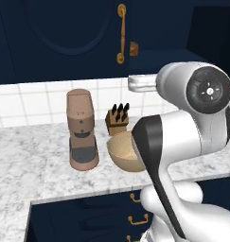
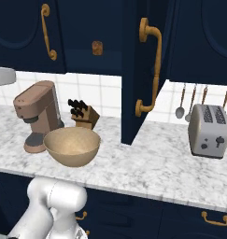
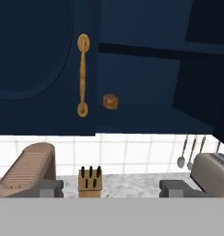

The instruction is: Open the cabinet, pick up the bread from the cabinet and place it in the basket. Then move the basket to the dining counter.

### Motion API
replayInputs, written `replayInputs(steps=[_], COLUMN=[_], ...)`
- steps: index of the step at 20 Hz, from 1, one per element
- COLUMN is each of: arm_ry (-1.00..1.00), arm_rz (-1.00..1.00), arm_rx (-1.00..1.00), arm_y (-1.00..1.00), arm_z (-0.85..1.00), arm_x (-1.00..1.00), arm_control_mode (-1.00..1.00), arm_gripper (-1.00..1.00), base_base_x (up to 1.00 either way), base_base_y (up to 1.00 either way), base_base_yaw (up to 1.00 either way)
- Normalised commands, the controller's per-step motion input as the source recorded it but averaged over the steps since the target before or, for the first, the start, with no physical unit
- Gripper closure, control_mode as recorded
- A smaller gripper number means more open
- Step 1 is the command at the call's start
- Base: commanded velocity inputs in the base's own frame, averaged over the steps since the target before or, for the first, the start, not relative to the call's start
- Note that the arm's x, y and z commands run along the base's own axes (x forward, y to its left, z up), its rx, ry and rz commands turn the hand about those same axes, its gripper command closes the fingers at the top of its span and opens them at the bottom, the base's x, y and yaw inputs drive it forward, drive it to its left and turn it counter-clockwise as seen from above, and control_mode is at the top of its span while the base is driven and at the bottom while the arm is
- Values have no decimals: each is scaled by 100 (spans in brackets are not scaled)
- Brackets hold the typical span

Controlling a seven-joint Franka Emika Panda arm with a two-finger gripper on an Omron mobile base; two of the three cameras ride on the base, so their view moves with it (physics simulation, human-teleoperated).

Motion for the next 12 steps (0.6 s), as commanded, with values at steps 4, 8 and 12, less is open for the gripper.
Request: replayInputs(steps=[4, 8, 12], arm_ry=[14, 3, 0], arm_rz=[1, 6, 12], arm_rx=[0, 10, 15], arm_y=[0, -9, 0], arm_z=[41, 9, 0], arm_x=[44, 52, 91], arm_control_mode=[-100, -100, -100], arm_gripper=[-100, -100, -100], base_base_x=[0, 0, 0], base_base_y=[0, 0, 0], base_base_yaw=[0, 0, 0])
